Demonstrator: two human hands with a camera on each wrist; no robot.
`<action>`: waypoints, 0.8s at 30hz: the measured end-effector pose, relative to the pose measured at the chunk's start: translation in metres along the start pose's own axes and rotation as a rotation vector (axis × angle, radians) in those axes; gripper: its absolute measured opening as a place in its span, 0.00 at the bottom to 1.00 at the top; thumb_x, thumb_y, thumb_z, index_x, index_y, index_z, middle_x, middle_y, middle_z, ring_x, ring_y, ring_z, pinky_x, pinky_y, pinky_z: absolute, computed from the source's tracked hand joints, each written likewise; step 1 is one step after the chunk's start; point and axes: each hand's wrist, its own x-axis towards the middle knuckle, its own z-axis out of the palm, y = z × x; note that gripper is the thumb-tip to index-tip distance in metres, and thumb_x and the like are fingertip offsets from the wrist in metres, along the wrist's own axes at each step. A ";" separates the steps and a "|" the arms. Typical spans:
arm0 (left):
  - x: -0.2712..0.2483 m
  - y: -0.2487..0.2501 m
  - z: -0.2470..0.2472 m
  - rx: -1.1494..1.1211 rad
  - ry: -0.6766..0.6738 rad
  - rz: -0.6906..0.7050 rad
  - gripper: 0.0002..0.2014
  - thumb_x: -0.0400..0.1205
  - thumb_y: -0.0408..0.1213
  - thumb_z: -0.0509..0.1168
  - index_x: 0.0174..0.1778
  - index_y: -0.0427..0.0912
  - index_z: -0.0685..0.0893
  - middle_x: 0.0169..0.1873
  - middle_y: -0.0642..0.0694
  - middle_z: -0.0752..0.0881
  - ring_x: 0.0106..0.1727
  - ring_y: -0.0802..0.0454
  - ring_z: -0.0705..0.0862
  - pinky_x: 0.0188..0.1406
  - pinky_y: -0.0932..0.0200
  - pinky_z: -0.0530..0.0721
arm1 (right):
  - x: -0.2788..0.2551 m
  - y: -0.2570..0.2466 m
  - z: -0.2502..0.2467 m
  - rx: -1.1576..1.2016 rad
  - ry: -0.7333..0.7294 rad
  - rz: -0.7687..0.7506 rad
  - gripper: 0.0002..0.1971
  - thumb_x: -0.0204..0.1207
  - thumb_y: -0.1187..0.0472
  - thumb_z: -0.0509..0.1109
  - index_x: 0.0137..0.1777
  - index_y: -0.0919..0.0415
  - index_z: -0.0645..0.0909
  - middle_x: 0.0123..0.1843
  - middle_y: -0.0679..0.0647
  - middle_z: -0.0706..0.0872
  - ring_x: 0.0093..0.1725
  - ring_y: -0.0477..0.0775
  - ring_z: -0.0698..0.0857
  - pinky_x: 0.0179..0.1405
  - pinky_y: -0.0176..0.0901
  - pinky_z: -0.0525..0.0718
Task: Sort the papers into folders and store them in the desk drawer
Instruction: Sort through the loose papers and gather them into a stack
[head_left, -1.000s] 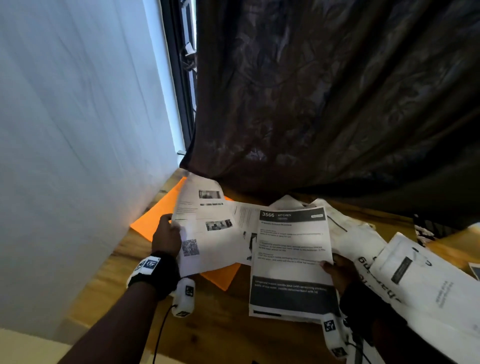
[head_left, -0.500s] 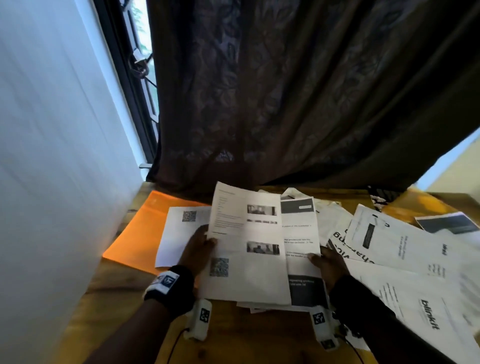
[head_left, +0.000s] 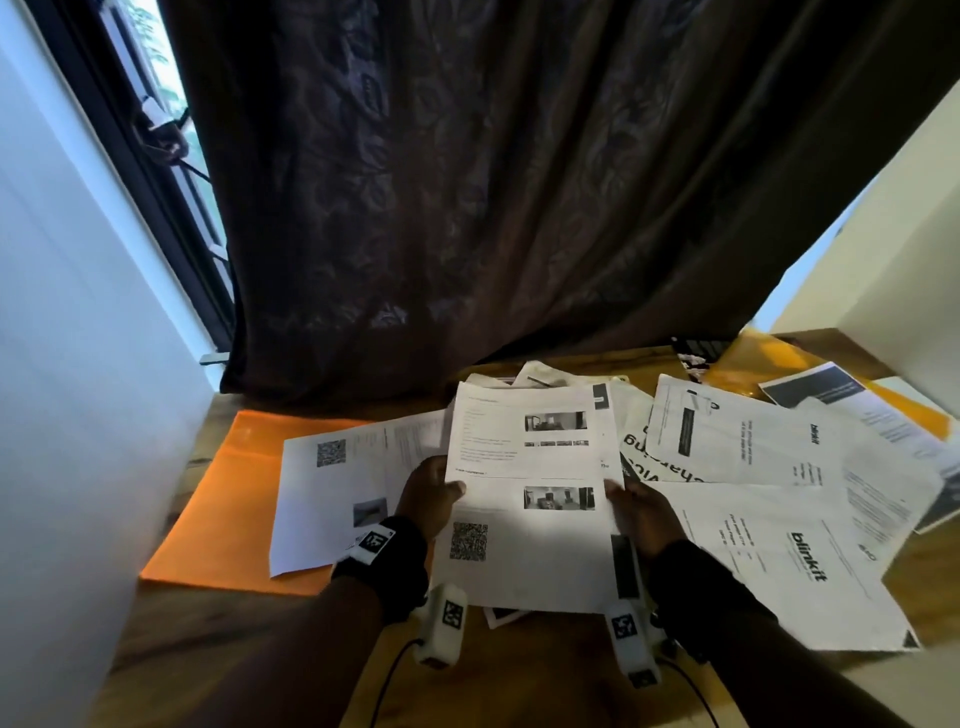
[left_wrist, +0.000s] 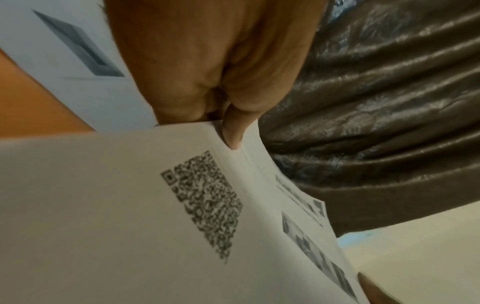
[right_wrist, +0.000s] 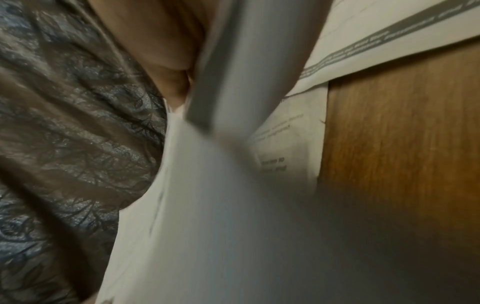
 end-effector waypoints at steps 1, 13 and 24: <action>0.002 0.000 0.003 -0.001 -0.025 0.010 0.21 0.80 0.27 0.65 0.69 0.39 0.81 0.66 0.43 0.85 0.67 0.43 0.82 0.69 0.47 0.79 | -0.003 -0.002 0.001 0.035 0.021 -0.015 0.12 0.83 0.59 0.65 0.62 0.60 0.83 0.59 0.52 0.87 0.56 0.52 0.85 0.58 0.32 0.79; 0.034 0.013 0.030 -0.050 -0.171 0.125 0.18 0.82 0.32 0.65 0.68 0.45 0.78 0.65 0.49 0.86 0.65 0.49 0.84 0.68 0.45 0.81 | 0.015 0.018 -0.010 -0.084 0.121 0.102 0.08 0.73 0.69 0.74 0.51 0.60 0.88 0.46 0.59 0.92 0.43 0.61 0.88 0.48 0.52 0.86; 0.076 0.002 -0.021 0.655 -0.008 0.154 0.24 0.76 0.42 0.74 0.69 0.46 0.79 0.70 0.43 0.79 0.70 0.42 0.77 0.71 0.44 0.78 | 0.041 0.074 -0.059 -0.225 0.272 0.213 0.14 0.61 0.51 0.82 0.43 0.55 0.87 0.35 0.63 0.91 0.36 0.70 0.90 0.36 0.76 0.86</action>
